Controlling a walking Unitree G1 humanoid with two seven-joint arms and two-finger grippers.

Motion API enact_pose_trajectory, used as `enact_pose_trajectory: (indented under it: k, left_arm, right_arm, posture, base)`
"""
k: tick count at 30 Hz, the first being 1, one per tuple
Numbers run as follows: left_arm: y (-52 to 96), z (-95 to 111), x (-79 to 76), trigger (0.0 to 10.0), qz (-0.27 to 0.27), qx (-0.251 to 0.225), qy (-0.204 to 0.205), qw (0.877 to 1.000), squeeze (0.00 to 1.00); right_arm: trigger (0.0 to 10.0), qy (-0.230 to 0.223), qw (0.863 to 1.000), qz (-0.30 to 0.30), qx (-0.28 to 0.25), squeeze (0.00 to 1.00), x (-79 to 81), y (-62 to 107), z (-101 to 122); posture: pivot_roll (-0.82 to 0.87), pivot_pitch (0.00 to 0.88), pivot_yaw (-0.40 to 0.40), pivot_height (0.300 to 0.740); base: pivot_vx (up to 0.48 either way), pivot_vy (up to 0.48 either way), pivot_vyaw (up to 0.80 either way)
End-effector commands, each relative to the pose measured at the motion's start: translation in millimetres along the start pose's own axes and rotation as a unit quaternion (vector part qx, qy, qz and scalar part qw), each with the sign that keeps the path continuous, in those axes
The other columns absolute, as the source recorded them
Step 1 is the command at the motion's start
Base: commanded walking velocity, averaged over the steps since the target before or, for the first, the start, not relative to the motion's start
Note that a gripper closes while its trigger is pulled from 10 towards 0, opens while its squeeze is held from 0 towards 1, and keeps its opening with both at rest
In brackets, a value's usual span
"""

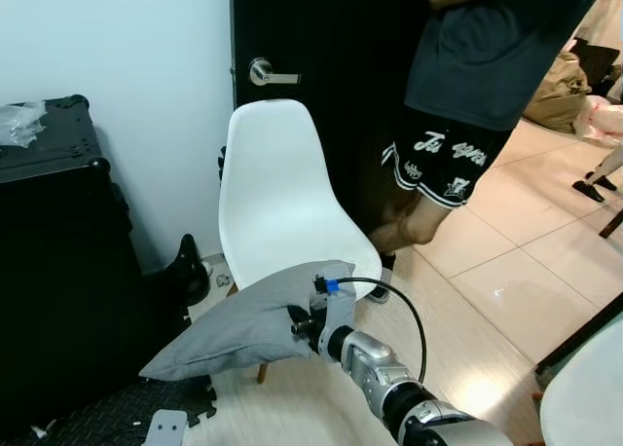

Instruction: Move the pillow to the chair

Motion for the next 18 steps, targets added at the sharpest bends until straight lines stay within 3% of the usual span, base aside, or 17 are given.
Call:
enact_pose_trajectory:
  k: [1,5,12,16,18]
  left_arm:
    - [-0.3,2,0.5,10.0,0.001,-0.002,0.002,1.0,0.0]
    - [-0.3,1,-0.7,10.0,-0.002,0.0,0.0,1.0,0.0]
    - [0.1,-2,-3.1,10.0,-0.008,0.004,-0.012,1.0,0.0]
    - [0.2,-3,-3.5,10.0,-0.01,0.006,-0.016,1.0,0.0]
    - [0.3,-3,-3.9,10.0,-0.01,0.007,-0.018,1.0,0.0]
  right_arm:
    - [10.0,0.006,0.999,-0.02,-0.04,0.0,-11.7,-1.4,21]
    - [10.0,0.005,0.999,-0.021,-0.041,0.0,-12.2,-1.1,21]
    - [10.0,0.001,0.999,-0.018,-0.042,0.0,-11.4,-0.5,19]
    - [10.0,-0.043,0.997,-0.017,-0.063,0.0,-13.9,-0.9,26]
    - [10.0,-0.094,0.991,-0.017,-0.09,0.0,-17.8,-1.5,35]
  posture:
    - [0.2,0.0,-0.115,0.74]
    - [0.2,0.0,-0.115,0.74]
    - [0.2,0.0,-0.12,0.74]
    - [0.2,0.0,-0.125,0.74]
    - [0.2,0.0,-0.124,0.74]
  base:
    - [0.0,0.0,0.0]
    - [0.0,0.0,0.0]
    - [0.26,0.0,0.0]
    - [0.306,0.0,0.0]
    - [0.304,0.0,0.0]
Point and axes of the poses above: a point about 5 cm out from each wrist's last joint towards the gripper, its own y axis pointing back from the gripper into the wrist, its own z axis along the axis of the wrist's last joint, x = y × z, the point moved 3 cm from there along -y, pointing out of the wrist towards the gripper, and after that the axes turned 15 degrees about y, right-handed, at the moved point
